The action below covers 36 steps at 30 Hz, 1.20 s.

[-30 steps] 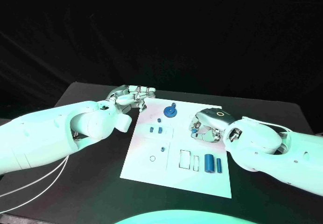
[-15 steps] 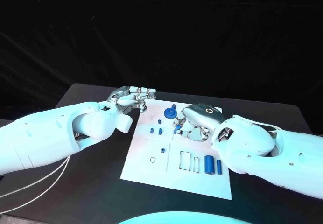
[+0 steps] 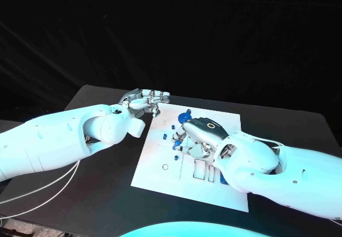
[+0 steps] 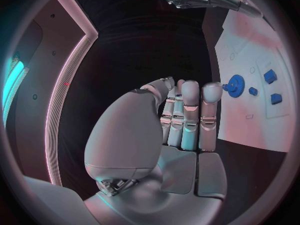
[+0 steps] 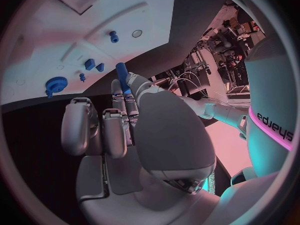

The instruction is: Assemble the parts on the task board

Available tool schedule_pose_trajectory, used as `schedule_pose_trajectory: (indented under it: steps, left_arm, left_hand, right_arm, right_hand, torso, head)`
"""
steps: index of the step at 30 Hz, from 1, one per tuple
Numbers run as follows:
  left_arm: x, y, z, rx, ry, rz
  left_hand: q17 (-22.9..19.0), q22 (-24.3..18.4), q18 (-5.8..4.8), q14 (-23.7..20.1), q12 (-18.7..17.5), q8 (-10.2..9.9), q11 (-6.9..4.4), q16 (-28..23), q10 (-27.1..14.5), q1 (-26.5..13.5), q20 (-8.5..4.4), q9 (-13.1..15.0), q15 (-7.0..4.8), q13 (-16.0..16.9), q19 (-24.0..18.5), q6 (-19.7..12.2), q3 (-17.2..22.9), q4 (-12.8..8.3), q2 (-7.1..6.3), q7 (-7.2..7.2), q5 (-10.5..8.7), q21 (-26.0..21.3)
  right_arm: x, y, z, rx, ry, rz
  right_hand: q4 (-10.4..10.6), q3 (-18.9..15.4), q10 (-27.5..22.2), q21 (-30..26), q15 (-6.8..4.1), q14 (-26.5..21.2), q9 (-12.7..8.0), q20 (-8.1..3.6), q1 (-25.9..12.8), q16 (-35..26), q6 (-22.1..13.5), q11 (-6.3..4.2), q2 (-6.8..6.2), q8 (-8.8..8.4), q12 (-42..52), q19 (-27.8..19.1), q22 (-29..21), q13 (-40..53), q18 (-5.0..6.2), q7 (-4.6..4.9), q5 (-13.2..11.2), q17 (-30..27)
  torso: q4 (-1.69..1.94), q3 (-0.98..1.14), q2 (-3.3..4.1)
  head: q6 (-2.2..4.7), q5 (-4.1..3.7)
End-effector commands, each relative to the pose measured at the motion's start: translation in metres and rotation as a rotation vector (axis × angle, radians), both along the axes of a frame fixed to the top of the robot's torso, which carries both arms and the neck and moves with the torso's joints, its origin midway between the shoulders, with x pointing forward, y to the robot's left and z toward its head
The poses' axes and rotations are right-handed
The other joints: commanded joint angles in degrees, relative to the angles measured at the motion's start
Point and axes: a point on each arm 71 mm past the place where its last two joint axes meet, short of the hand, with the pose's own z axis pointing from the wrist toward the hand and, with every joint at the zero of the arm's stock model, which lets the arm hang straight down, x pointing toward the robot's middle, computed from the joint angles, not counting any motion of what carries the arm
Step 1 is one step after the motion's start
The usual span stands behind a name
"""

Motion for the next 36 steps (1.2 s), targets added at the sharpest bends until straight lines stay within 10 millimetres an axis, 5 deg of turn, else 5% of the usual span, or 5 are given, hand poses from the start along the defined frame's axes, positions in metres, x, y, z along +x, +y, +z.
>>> schedule_pose_trajectory:
  steps: [1,18,36]
  left_arm:
    - [0.0,-0.003,0.001,-0.006,-0.004,-0.016]
    - [0.001,-0.004,0.0,-0.008,-0.004,-0.021]
    - [0.001,-0.004,0.0,-0.008,-0.002,-0.024]
  left_hand:
    - [-0.1,-0.1,0.6,-0.2,0.3,0.1,0.03,-0.3,-0.5,0.1,0.14,-0.1,0.0,0.1,0.2,-0.2,-0.3,0.0,0.62,0.01,0.08,-0.2]
    - [-0.1,-0.1,0.6,-0.2,0.3,0.1,0.04,-0.3,-0.6,0.1,0.14,-0.1,0.0,0.1,0.2,-0.2,-0.3,0.0,0.63,0.02,0.09,-0.3]
    - [-0.1,-0.1,0.61,-0.2,0.4,0.0,0.06,-0.3,-0.6,0.1,0.14,-0.1,0.01,0.1,0.2,-0.3,-0.4,0.0,0.64,0.05,0.09,-0.3]
  right_arm:
    - [-0.009,0.007,-0.007,0.006,0.021,0.043]
    - [-0.022,0.027,-0.048,-0.015,0.096,0.086]
    - [-0.017,0.027,-0.056,-0.048,0.065,0.07]
  right_hand:
    - [0.1,0.3,1.1,0.1,-0.13,3.4,0.0,0.01,-0.2,0.4,0.0,-0.8,-0.58,-0.4,-0.2,0.5,10.2,0.1,-0.93,0.5,-0.1,2.0]
    - [-0.1,0.6,1.0,-0.1,-0.1,3.4,0.0,0.04,-0.3,0.5,-0.1,-0.76,-0.62,-0.51,-0.4,0.4,10.2,0.1,-0.9,0.55,-0.1,2.1]
    - [-0.1,0.6,1.0,-0.3,-0.09,3.4,0.0,0.04,-0.3,0.4,-0.2,-0.74,-0.63,-0.53,-0.4,0.4,10.2,0.1,-0.86,0.57,-0.1,2.0]
  torso:
    - [-0.13,0.09,0.04]
    - [0.04,0.15,-0.02]
    - [0.22,0.05,-0.09]
  head:
    - [-0.4,1.08]
    - [-1.17,2.37]
    - [-1.43,2.55]
